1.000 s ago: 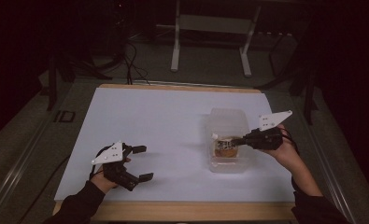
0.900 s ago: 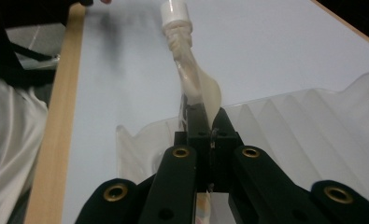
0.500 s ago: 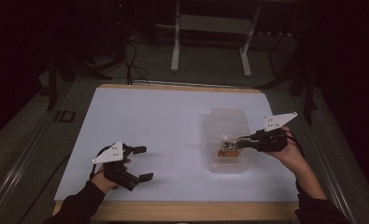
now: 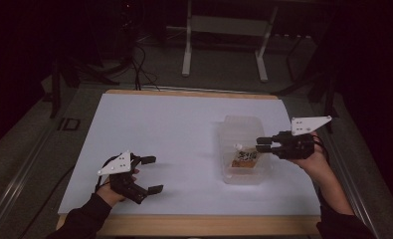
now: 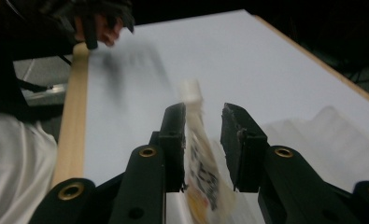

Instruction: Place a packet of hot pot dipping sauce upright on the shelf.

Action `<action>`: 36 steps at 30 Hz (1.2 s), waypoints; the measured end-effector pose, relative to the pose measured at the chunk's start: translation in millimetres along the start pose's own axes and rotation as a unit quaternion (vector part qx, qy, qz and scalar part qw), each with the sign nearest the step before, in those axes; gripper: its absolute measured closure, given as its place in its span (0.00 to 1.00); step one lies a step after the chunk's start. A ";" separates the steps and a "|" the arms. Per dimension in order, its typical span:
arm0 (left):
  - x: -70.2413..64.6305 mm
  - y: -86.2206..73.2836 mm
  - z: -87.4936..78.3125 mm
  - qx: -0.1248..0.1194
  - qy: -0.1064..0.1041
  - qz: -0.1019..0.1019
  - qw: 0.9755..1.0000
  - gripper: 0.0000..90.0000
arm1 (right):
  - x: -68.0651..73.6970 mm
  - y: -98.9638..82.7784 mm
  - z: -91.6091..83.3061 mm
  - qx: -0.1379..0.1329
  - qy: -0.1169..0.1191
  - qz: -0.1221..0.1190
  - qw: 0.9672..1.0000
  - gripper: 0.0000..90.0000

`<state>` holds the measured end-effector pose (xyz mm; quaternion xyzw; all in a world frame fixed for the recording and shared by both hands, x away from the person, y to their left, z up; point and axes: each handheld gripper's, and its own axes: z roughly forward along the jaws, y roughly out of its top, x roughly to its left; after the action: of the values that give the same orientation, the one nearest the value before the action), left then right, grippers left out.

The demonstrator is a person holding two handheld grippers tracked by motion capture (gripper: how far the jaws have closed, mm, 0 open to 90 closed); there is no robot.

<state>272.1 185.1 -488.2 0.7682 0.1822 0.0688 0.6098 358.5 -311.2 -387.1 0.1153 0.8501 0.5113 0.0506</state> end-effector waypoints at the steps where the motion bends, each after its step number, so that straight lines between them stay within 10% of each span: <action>1: -0.1 0.0 -0.1 0.000 0.000 0.001 1.000 0.02 | 2.3 1.6 -1.6 -0.008 0.005 0.000 1.000 0.77; 15: -4.1 -0.8 0.1 0.006 0.000 0.001 1.000 0.02 | 38.3 1.6 6.0 -0.015 0.001 0.016 1.000 0.22; 36: -11.2 -1.9 -7.7 0.011 0.003 0.003 1.000 0.02 | 65.7 -30.4 24.0 -0.006 0.009 0.019 1.000 0.18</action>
<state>258.9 188.4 -486.9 0.7751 0.1827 0.0713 0.6006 295.4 -288.0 -423.1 0.1266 0.8453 0.5179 0.0343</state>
